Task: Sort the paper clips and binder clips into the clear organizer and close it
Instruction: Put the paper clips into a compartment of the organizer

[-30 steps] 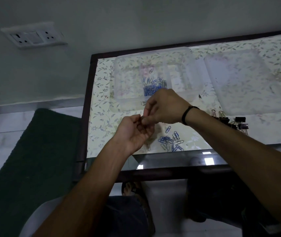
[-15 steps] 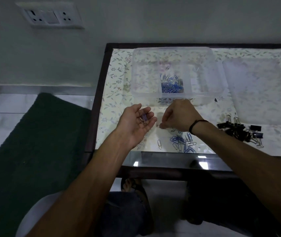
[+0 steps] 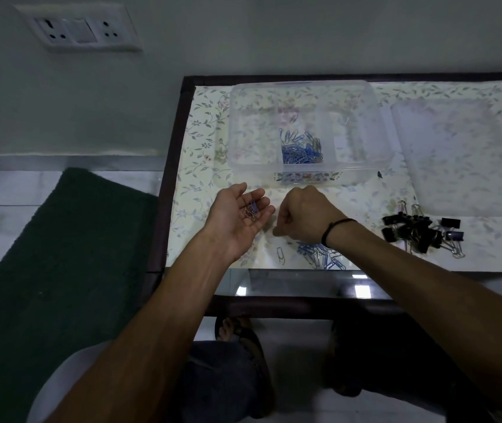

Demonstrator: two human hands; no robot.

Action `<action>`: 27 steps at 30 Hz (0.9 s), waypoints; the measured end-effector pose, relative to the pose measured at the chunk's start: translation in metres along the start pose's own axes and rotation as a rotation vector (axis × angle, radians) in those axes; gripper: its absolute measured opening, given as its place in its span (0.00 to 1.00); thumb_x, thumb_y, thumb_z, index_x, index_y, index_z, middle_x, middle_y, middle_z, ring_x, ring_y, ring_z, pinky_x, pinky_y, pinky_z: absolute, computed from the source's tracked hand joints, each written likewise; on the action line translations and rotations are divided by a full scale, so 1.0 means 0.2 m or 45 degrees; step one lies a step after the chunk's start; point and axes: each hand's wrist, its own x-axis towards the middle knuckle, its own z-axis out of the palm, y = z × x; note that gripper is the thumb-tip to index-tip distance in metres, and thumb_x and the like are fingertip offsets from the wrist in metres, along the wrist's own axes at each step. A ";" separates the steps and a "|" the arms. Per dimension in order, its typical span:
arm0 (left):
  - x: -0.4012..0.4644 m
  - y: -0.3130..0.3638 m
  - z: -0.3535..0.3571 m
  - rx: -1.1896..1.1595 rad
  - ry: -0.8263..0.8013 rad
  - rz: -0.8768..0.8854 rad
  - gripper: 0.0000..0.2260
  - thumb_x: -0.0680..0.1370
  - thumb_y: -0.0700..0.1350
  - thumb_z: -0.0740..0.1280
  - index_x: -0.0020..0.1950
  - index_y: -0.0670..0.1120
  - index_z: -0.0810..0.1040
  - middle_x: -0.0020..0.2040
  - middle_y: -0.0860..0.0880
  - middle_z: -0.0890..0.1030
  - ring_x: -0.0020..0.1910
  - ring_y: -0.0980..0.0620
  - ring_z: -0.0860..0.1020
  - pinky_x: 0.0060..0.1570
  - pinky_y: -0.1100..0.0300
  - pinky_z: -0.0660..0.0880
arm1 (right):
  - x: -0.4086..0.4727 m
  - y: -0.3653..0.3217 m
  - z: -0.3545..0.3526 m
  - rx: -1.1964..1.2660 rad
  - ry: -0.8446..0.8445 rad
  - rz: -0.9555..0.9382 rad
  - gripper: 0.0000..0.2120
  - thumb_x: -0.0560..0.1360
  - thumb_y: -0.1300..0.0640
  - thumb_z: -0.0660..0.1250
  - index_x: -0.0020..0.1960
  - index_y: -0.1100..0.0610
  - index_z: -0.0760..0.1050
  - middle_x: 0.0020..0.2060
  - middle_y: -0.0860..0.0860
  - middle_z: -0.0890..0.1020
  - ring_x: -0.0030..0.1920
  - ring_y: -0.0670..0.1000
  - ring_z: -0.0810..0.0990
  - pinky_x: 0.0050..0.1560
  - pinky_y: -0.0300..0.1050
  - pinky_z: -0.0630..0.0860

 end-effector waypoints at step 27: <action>0.02 0.01 0.04 -0.050 0.002 -0.018 0.13 0.83 0.43 0.60 0.45 0.37 0.79 0.39 0.42 0.79 0.40 0.49 0.79 0.60 0.54 0.79 | -0.22 -0.05 0.13 -0.030 0.010 0.186 0.17 0.65 0.49 0.77 0.49 0.58 0.80 0.47 0.55 0.82 0.53 0.56 0.78 0.51 0.47 0.76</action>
